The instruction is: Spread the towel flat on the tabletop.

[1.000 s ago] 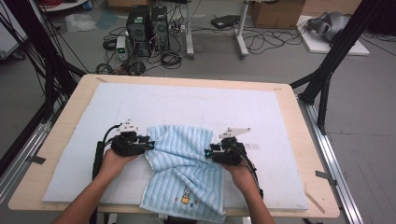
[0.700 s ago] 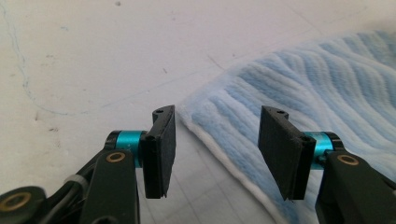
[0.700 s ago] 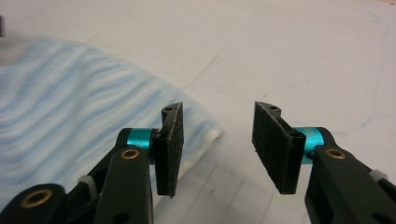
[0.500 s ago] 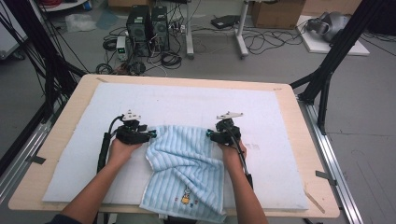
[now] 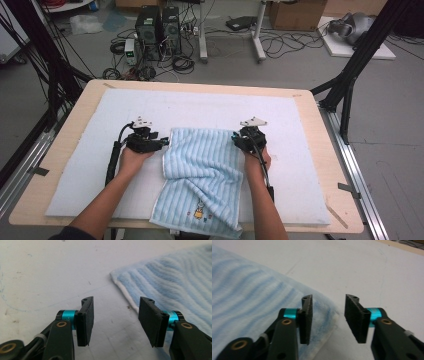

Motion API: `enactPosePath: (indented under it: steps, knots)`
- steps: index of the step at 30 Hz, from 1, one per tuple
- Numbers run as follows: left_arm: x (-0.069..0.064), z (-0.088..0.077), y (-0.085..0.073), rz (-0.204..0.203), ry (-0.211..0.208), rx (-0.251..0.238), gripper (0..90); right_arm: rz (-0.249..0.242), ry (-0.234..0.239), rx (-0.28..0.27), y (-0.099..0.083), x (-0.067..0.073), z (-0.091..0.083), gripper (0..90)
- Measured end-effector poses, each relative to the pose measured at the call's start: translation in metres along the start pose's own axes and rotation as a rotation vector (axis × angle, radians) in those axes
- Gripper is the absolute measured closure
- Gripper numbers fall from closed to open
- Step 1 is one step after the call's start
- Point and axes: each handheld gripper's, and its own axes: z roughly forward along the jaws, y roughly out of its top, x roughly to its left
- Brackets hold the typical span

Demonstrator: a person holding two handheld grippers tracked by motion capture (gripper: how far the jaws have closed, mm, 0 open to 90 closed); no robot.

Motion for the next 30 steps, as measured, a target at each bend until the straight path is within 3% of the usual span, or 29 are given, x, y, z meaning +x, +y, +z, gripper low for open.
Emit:
enactPosePath:
  steps: [2,7,9,10,13,14,17,19,23,24,25,28,30]
  knots:
    - [-0.002,0.006,0.007,-0.012,-0.01,-0.008,47.6,-0.001,0.027,-0.014,0.0,0.0,-0.006,52.9]
    - [-0.014,0.027,0.018,0.048,-0.015,0.028,47.8,-0.014,0.093,-0.021,-0.005,0.0,-0.019,49.8]
    - [-0.019,0.032,0.018,0.068,0.013,0.004,47.7,-0.012,0.108,-0.027,-0.008,-0.001,-0.024,49.1]
    - [-0.021,0.034,0.018,0.072,0.029,-0.001,53.8,-0.008,0.12,-0.029,-0.009,-0.002,-0.026,48.9]
    - [-0.017,0.037,0.024,0.107,0.0,0.002,79.3,-0.003,0.133,-0.028,-0.013,-0.005,-0.029,49.0]
    - [-0.016,0.04,0.027,0.111,0.015,0.003,85.6,0.0,0.135,-0.026,-0.013,-0.007,-0.028,49.0]
    - [0.0,0.048,0.04,0.06,0.041,0.001,87.3,0.019,0.14,-0.021,-0.014,-0.008,-0.027,49.1]
    - [0.013,0.05,0.047,0.016,0.074,-0.026,87.5,0.026,0.133,-0.026,-0.014,-0.009,-0.027,49.1]
    - [0.03,0.048,0.054,-0.045,0.114,-0.077,84.4,0.061,0.123,-0.027,-0.014,-0.012,-0.026,50.4]
    - [0.032,0.046,0.054,-0.079,0.119,-0.086,73.8,0.067,0.124,-0.023,-0.015,-0.012,-0.026,50.4]
    - [0.033,0.045,0.053,-0.097,0.101,-0.079,63.0,0.068,0.126,-0.01,-0.015,-0.012,-0.025,50.4]
    - [0.032,0.041,0.051,-0.114,0.055,-0.067,49.1,0.062,0.133,-0.001,-0.016,-0.011,-0.022,50.5]
    - [0.03,0.038,0.049,-0.101,0.034,-0.059,47.1,0.057,0.144,0.003,-0.015,-0.008,-0.02,51.1]
